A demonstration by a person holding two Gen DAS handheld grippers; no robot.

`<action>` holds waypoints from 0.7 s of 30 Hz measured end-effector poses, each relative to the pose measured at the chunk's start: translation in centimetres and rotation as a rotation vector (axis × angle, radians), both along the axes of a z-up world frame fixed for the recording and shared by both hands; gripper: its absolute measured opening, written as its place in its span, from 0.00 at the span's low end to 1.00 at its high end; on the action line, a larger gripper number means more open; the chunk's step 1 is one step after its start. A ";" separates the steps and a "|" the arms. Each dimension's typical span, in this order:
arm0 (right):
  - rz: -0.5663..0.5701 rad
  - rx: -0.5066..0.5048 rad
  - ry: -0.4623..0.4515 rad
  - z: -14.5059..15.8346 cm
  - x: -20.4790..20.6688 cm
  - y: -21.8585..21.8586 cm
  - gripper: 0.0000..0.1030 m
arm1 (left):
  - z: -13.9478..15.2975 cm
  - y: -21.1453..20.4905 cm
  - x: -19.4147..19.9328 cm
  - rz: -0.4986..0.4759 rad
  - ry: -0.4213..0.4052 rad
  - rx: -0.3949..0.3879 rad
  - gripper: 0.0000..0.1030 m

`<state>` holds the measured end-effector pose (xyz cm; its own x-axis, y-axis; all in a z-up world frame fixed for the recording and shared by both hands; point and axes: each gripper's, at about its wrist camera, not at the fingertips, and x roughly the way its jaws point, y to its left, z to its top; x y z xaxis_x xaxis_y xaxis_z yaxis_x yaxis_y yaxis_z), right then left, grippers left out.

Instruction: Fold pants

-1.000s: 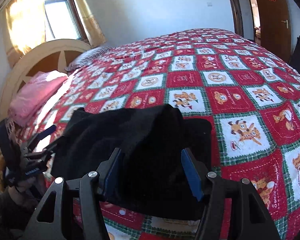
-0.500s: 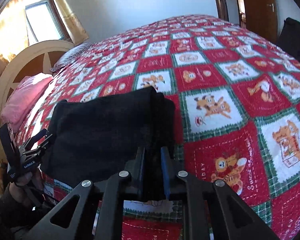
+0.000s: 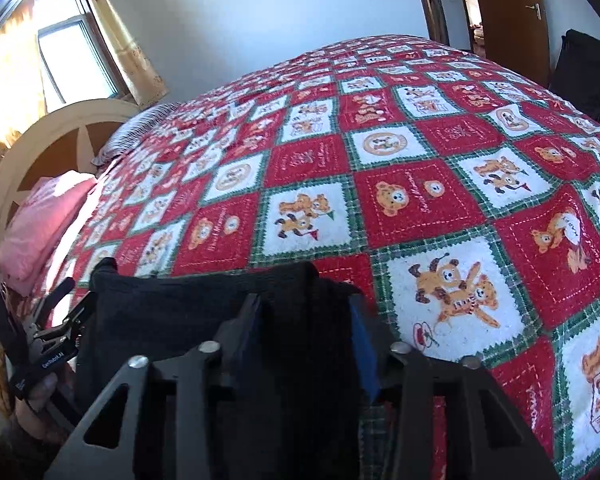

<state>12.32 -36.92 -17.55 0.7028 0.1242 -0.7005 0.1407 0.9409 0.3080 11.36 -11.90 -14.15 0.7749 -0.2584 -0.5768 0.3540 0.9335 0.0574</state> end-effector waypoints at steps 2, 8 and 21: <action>-0.008 0.022 0.004 -0.3 -0.1 -0.5 0.28 | -1.3 0.2 1.2 0.020 0.060 -0.001 1.00; -0.029 -0.008 0.003 -0.8 0.0 -1.1 0.23 | -1.5 0.8 1.4 0.030 0.093 -0.038 1.00; 0.036 -0.101 -0.186 3.9 -6.7 3.0 0.49 | 2.1 1.2 -3.5 -0.032 0.021 -0.100 1.00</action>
<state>5.65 -33.95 -13.69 0.8173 0.0872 -0.5696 0.0558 0.9719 0.2288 7.83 -10.74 -12.09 0.7535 -0.3399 -0.5627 0.3837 0.9224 -0.0435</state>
